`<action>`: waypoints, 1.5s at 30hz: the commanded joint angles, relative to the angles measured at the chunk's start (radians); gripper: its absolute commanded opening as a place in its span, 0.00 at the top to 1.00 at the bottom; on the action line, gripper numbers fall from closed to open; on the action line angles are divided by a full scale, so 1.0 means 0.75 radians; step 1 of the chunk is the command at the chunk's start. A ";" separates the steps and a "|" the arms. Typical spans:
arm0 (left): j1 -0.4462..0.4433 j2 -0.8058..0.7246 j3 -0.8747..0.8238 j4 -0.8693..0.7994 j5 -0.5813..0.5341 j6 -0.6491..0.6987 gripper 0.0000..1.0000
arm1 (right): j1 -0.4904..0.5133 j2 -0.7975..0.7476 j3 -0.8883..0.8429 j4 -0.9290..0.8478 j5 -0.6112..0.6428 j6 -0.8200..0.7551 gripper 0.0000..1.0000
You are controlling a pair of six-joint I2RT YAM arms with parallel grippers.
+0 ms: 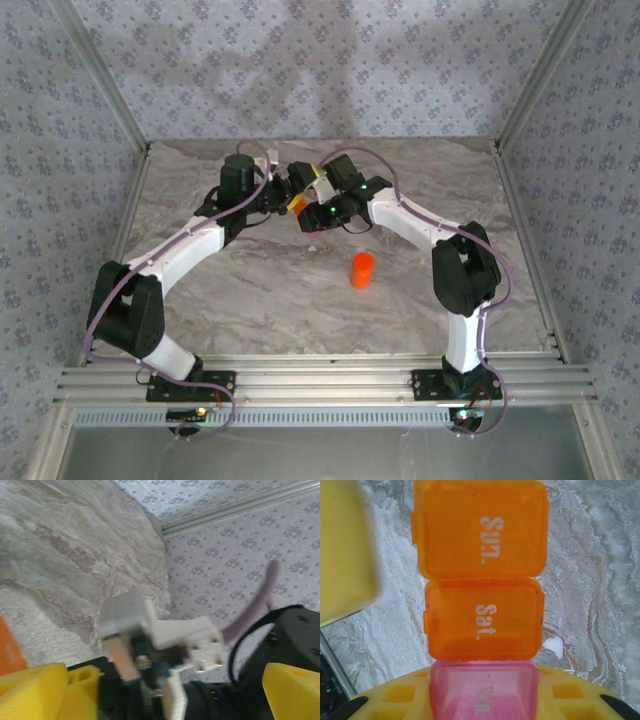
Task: Sort the pills into containers
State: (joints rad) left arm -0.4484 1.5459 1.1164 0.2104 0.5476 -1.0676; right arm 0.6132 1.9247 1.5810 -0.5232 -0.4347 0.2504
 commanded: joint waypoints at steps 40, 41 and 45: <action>0.385 -0.213 -0.260 -0.343 -0.234 0.230 0.01 | 0.263 0.302 0.163 -0.402 0.393 -0.487 0.76; 0.387 -0.206 -0.257 -0.348 -0.231 0.234 0.01 | 0.275 0.312 0.166 -0.409 0.408 -0.499 0.76; 0.381 -0.184 -0.261 -0.344 -0.229 0.235 0.01 | 0.298 0.341 0.168 -0.417 0.429 -0.510 0.75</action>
State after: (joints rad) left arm -0.1589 1.3975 0.9268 -0.0433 0.3798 -0.9134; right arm 0.8322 2.1571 1.6802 -0.7864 -0.1596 -0.0952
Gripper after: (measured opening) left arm 0.993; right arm 0.390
